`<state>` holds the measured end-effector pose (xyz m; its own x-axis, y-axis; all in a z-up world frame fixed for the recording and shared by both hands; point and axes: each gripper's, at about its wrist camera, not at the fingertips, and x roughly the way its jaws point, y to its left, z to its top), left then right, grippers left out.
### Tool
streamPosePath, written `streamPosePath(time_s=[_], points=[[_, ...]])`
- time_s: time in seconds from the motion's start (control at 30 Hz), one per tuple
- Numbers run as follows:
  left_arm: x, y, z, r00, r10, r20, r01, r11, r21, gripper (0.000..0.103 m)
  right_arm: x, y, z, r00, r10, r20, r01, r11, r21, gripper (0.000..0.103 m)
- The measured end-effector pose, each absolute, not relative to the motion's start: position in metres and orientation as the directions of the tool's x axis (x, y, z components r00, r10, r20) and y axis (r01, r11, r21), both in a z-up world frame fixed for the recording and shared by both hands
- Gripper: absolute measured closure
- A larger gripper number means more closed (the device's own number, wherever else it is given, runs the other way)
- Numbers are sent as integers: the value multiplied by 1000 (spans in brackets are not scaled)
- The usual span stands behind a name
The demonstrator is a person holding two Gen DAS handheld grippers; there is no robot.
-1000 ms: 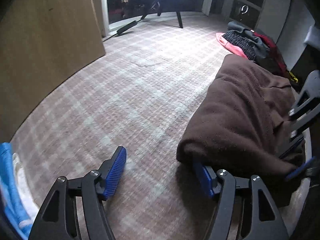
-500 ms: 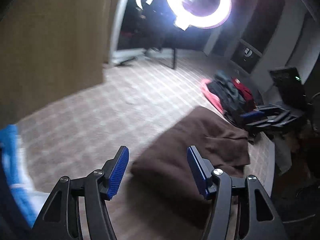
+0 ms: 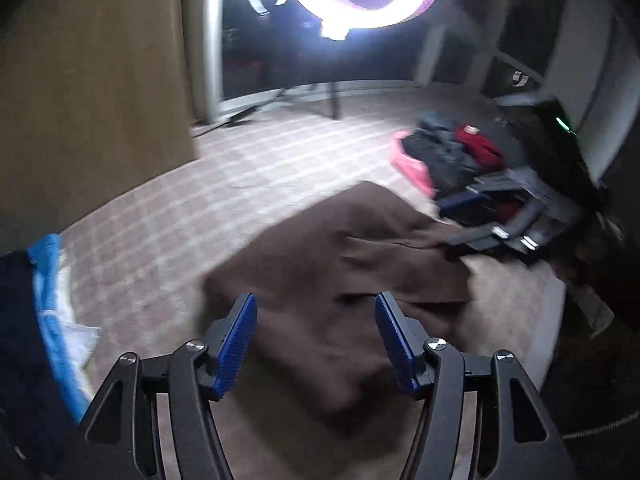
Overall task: Fold clothes
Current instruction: 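Slide both grippers under the folded brown fleece bundle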
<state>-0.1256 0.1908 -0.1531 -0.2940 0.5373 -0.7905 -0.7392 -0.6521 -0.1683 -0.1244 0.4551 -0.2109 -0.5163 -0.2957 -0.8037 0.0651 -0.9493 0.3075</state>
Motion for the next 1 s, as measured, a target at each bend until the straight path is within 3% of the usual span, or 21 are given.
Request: streamPosePath(time_s=[0.13, 0.23, 0.37, 0.5, 0.63, 0.83, 1.0], points=[[-110, 204, -226, -232, 405, -884, -694, -706, -141, 37, -124, 458, -237, -437, -332, -836, 68, -939, 337, 29], [-111, 189, -212, -255, 410, -876, -601, -777, -188, 42, -119, 465, -247, -410, -343, -845, 68, -936, 346, 29], [-100, 152, -159, -386, 444, -809, -422, -864, -273, 39, -110, 496, -203, -517, -375, -769, 26, -905, 424, 29], [-73, 123, -125, -515, 439, -736, -267, -898, -349, 29, -85, 530, -138, -698, -269, -664, -22, -918, 395, 29], [-72, 123, -127, -525, 434, -732, -228, -900, -370, 28, -65, 547, -105, -772, -146, -619, -63, -951, 304, 22], [-107, 140, -155, -428, 438, -791, -216, -899, -381, 28, -106, 551, -155, -635, -297, -713, -92, -888, 451, 21], [-141, 155, -182, -337, 410, -848, -203, -911, -359, 28, -144, 525, -205, -520, -301, -799, -112, -904, 413, 21]])
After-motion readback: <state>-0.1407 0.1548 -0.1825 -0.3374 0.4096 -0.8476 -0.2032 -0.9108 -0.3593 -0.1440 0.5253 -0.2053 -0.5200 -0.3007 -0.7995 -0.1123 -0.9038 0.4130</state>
